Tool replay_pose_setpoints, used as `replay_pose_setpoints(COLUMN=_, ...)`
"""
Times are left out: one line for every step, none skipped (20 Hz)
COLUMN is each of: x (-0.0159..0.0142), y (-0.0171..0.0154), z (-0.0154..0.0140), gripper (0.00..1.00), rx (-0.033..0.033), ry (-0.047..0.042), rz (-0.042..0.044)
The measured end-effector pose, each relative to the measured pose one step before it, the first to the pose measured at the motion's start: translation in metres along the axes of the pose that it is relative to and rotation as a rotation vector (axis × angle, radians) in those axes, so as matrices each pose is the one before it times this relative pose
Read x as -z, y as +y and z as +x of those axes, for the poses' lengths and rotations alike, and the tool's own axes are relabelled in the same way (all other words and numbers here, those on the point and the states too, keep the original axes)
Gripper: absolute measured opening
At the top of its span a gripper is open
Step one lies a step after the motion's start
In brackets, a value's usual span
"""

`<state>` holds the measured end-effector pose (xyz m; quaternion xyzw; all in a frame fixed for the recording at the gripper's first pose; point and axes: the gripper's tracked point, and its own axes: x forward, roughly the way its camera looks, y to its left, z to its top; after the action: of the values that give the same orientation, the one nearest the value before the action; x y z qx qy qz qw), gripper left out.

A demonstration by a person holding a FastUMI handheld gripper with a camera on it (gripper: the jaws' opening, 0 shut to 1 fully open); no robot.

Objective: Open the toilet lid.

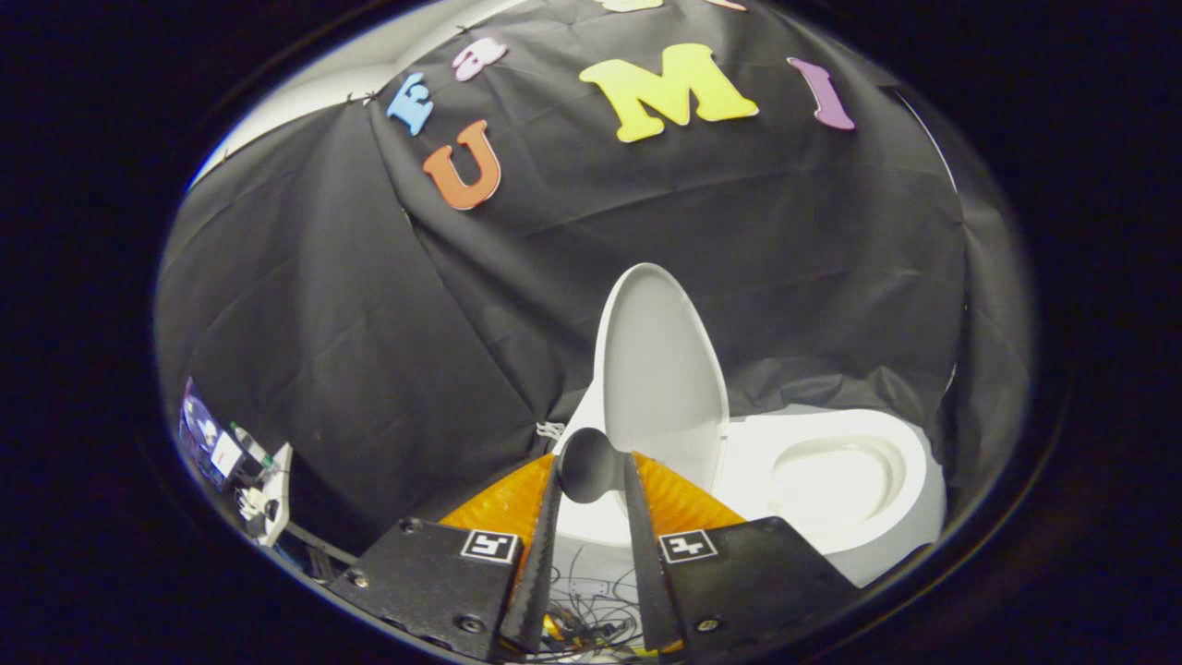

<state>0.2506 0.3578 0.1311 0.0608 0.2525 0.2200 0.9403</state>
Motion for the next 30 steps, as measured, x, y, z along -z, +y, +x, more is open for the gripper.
replay_pose_setpoints(x=0.00049, y=-0.00026, z=-0.00274, gripper=0.44, rx=0.00159, ry=-0.00366, rz=-0.01066)
replay_pose_setpoints(x=-0.00035, y=0.00062, z=-0.00295, gripper=0.5, rx=-0.00424, ry=-0.00271, rz=-0.00808)
replay_pose_setpoints(x=-0.00011, y=0.00102, z=-0.00404, gripper=0.5, rx=-0.00056, ry=-0.00313, rz=-0.00561)
replay_pose_setpoints(x=-0.00096, y=-0.00393, z=-0.00455, gripper=0.51, rx=0.01398, ry=-0.00792, rz=-0.01019)
replay_pose_setpoints(x=-0.0009, y=-0.00302, z=-0.00656, gripper=0.51, rx=0.00893, ry=-0.01437, rz=-0.01381)
replay_pose_setpoints(x=-0.00249, y=-0.0046, z=-0.00726, gripper=0.51, rx=0.00693, ry=-0.0164, rz=-0.01177)
replay_pose_setpoints(x=-0.00249, y=-0.00503, z=-0.00722, gripper=0.51, rx=0.00863, ry=-0.0145, rz=-0.00847)
replay_pose_setpoints(x=-0.00113, y=-0.00576, z=-0.00855, gripper=0.53, rx=0.00574, ry=-0.01495, rz=-0.00613)
replay_pose_setpoints(x=-0.00229, y=-0.00504, z=-0.00812, gripper=0.61, rx=0.00501, ry=-0.01786, rz=0.0013)
replay_pose_setpoints(x=-0.00002, y=-0.00722, z=-0.00937, gripper=0.7, rx=0.00765, ry=-0.0107, rz=0.00342)
replay_pose_setpoints(x=-0.00022, y=-0.00618, z=-0.00951, gripper=0.71, rx=0.00787, ry=-0.01362, rz=0.00653)
replay_pose_setpoints(x=-0.00348, y=-0.00667, z=-0.01007, gripper=0.71, rx=0.00928, ry=-0.01929, rz=0.00884)
replay_pose_setpoints(x=-0.00274, y=-0.00789, z=-0.00956, gripper=0.71, rx=0.01642, ry=-0.0183, rz=0.00413)
replay_pose_setpoints(x=-0.00273, y=-0.00863, z=-0.01103, gripper=0.72, rx=0.01838, ry=-0.02247, rz=-0.00089)
replay_pose_setpoints(x=-0.00398, y=-0.00772, z=-0.01183, gripper=0.75, rx=0.02067, ry=-0.02615, rz=-0.00442)
replay_pose_setpoints(x=-0.0036, y=-0.00834, z=-0.0118, gripper=0.79, rx=0.0205, ry=-0.02777, rz=-0.00884)
replay_pose_setpoints(x=-0.0021, y=-0.00584, z=-0.01174, gripper=0.79, rx=0.01583, ry=-0.02854, rz=-0.0126)
replay_pose_setpoints(x=-0.00374, y=-0.00762, z=-0.0111, gripper=0.8, rx=0.01531, ry=-0.03273, rz=-0.01443)
replay_pose_setpoints(x=-0.00265, y=-0.00653, z=-0.01122, gripper=0.81, rx=0.01713, ry=-0.03235, rz=-0.01974)
replay_pose_setpoints(x=-0.00036, y=-0.00902, z=-0.01128, gripper=0.87, rx=0.02647, ry=-0.02876, rz=-0.02879)
replay_pose_setpoints(x=0.00139, y=-0.00871, z=-0.0099, gripper=0.94, rx=0.02206, ry=-0.02727, rz=-0.02605)
replay_pose_setpoints(x=0.00265, y=-0.00577, z=-0.01031, gripper=1.0, rx=0.01092, ry=-0.01906, rz=-0.02554)
replay_pose_setpoints(x=0.00513, y=-0.00564, z=-0.00958, gripper=1.0, rx=0.0146, ry=-0.01602, rz=-0.02076)
replay_pose_setpoints(x=0.00407, y=-0.00607, z=-0.00882, gripper=1.0, rx=0.01433, ry=-0.01248, rz=-0.01391)
replay_pose_setpoints(x=0.00566, y=-0.00413, z=-0.00917, gripper=0.99, rx=0.00778, ry=-0.00731, rz=-0.00878)
replay_pose_setpoints(x=0.00615, y=-0.00395, z=-0.00929, gripper=0.99, rx=0.00801, ry=-0.0034, rz=-0.00362)
replay_pose_setpoints(x=0.00679, y=-0.00422, z=-0.00828, gripper=0.99, rx=0.00666, ry=-0.00255, rz=-0.00195)
replay_pose_setpoints(x=0.00675, y=-0.00431, z=-0.0081, gripper=0.99, rx=0.00845, ry=-0.00005, rz=-0.00282)
replay_pose_setpoints(x=0.00741, y=-0.00389, z=-0.00782, gripper=0.99, rx=0.00841, ry=-0.00223, rz=-0.00211)
replay_pose_setpoints(x=0.00686, y=-0.00348, z=-0.00777, gripper=0.99, rx=0.00749, ry=-0.00202, rz=-0.00006)
